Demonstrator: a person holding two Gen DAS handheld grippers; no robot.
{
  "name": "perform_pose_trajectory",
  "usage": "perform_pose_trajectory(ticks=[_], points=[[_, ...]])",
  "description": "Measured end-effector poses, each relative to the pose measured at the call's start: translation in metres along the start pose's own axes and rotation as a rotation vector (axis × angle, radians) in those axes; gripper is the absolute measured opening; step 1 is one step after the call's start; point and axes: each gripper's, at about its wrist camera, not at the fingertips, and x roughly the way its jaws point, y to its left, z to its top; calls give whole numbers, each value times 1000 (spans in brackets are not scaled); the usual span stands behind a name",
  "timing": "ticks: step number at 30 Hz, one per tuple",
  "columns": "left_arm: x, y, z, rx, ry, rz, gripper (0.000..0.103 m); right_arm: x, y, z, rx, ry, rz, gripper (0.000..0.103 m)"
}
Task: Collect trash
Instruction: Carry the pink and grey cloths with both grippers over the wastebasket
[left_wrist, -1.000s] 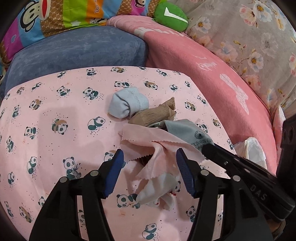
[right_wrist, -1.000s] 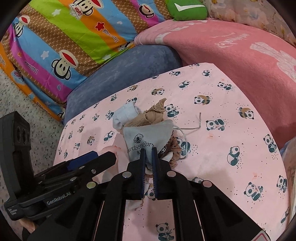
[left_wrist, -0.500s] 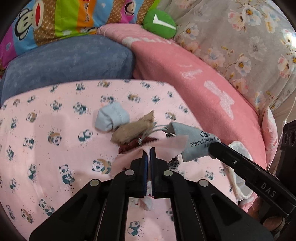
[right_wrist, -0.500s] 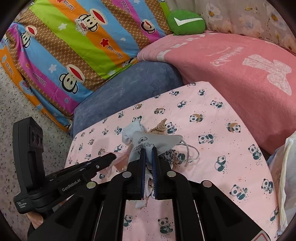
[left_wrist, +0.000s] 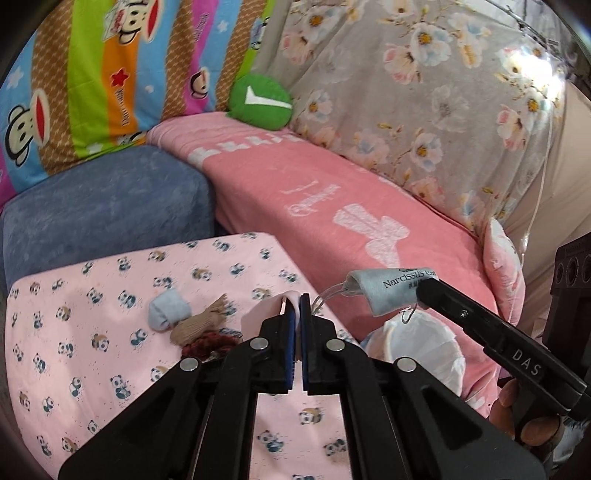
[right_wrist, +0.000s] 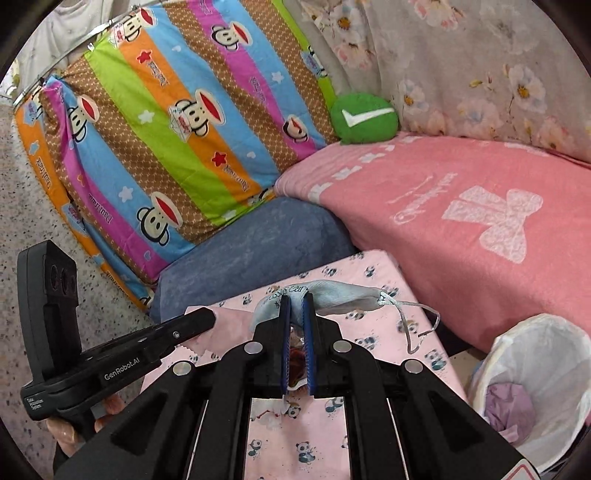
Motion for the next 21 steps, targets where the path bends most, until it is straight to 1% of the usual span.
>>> perform_pose_trajectory(ticks=[5, 11, 15, 21], points=[[-2, -37, 8, 46, -16, -52, 2, -38, -18, 9, 12, -59, -40, 8], [5, -89, 9, 119, -14, -124, 2, -83, -53, 13, 43, -113, -101, 8], [15, -126, 6, 164, 4, -179, 2, -111, -83, 10, 71, -136, -148, 8], [29, -167, -3, 208, 42, -242, 2, -139, -121, 2, 109, -154, -205, 8]])
